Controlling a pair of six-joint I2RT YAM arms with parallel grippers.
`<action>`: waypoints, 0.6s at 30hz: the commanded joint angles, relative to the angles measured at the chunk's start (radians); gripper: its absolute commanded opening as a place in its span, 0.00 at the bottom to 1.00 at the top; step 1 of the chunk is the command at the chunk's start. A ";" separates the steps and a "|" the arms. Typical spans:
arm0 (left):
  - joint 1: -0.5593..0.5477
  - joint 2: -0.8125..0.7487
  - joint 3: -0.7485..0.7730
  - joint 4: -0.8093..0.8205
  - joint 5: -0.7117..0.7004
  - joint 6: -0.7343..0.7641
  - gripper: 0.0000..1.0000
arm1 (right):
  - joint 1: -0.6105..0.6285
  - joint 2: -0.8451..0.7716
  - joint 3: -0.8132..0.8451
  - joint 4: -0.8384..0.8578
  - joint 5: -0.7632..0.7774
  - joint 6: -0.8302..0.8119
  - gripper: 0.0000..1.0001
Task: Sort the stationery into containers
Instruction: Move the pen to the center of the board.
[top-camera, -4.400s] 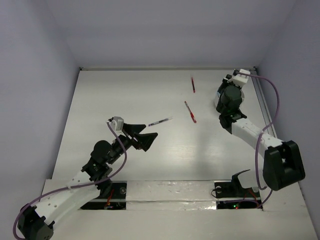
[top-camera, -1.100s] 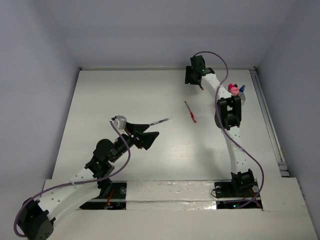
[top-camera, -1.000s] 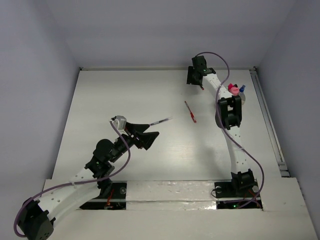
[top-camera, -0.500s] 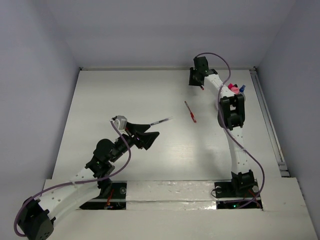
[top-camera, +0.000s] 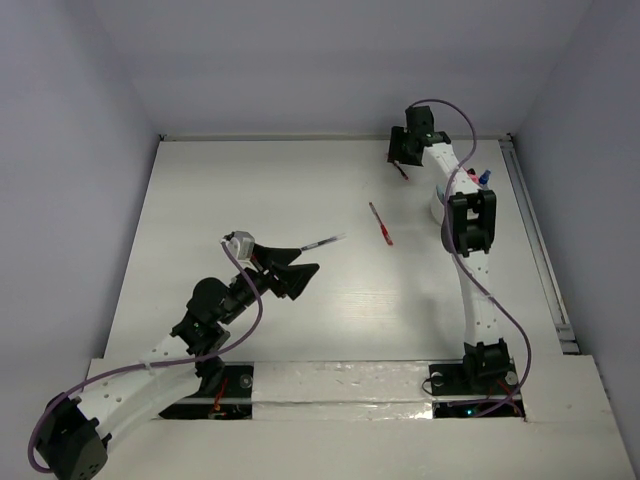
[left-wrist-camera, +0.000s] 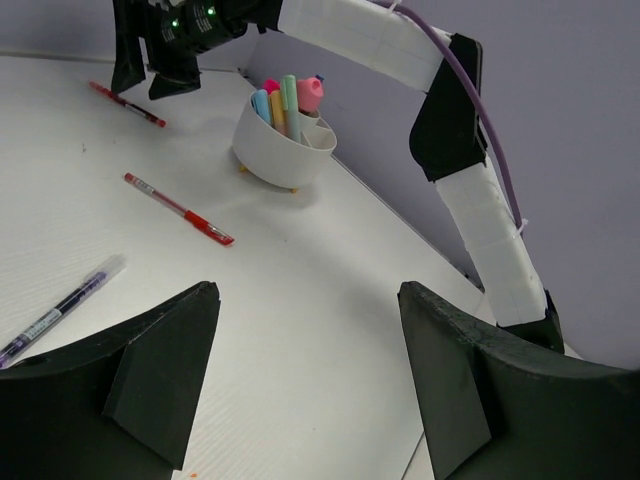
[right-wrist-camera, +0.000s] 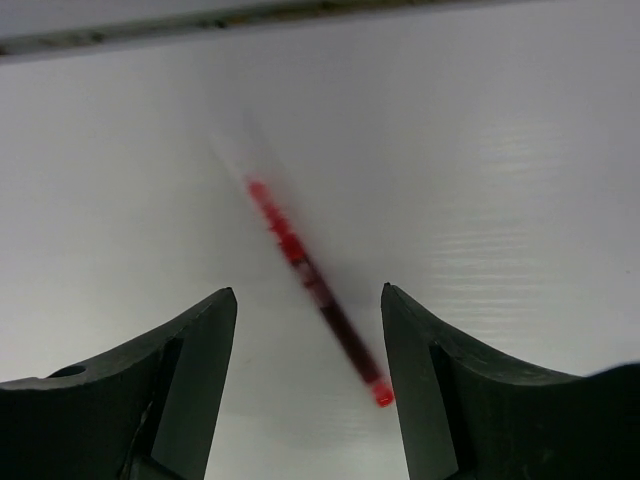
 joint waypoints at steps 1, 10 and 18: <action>0.001 0.003 -0.001 0.066 0.013 0.017 0.69 | -0.017 0.050 0.059 -0.056 -0.023 0.001 0.66; 0.001 0.019 0.002 0.076 0.015 0.017 0.69 | -0.017 0.031 -0.038 -0.031 -0.106 0.019 0.43; 0.001 0.014 -0.001 0.079 0.015 0.013 0.68 | 0.024 -0.010 -0.124 -0.045 -0.020 -0.030 0.15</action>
